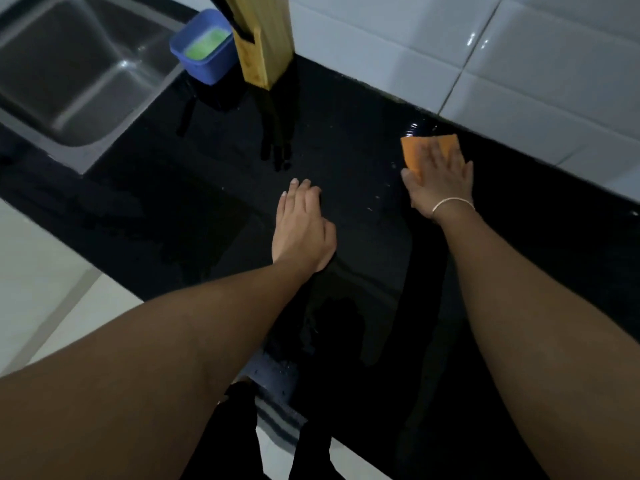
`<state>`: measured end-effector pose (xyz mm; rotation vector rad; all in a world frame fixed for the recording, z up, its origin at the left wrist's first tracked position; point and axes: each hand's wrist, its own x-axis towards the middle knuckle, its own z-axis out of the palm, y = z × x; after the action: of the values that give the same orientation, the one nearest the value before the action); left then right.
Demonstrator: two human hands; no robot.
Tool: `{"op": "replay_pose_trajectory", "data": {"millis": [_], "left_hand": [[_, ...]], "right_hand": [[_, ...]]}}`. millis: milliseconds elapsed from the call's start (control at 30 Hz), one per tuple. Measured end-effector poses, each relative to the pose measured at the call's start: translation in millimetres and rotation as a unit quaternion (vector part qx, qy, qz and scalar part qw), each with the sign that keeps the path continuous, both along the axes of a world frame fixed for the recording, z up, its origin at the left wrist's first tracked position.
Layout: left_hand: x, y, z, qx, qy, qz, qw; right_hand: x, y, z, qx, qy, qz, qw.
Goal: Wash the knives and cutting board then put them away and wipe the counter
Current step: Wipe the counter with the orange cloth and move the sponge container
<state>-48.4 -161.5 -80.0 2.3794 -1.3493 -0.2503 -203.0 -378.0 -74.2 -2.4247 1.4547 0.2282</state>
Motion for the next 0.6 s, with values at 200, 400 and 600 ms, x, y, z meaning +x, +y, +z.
{"op": "replay_pose_trajectory", "data": {"millis": [200,400,600], "left_hand": [[1.2,2.1,-2.3,-0.005,-0.017,-0.010,1.000],[8.0,0.7,-4.3,0.005,-0.010,-0.027,1.000],[25.8,4.4,10.1,-0.031,0.128,-0.020,0.991]], "right_hand": [[-83.7,21.2,-3.5,-0.028,0.013,-0.131,0.991],[-81.1,75.9,0.2,-0.025,0.029,-0.216,0.976],[-24.8,143.6,1.8,-0.008,0.038,-0.276,0.960]]}}
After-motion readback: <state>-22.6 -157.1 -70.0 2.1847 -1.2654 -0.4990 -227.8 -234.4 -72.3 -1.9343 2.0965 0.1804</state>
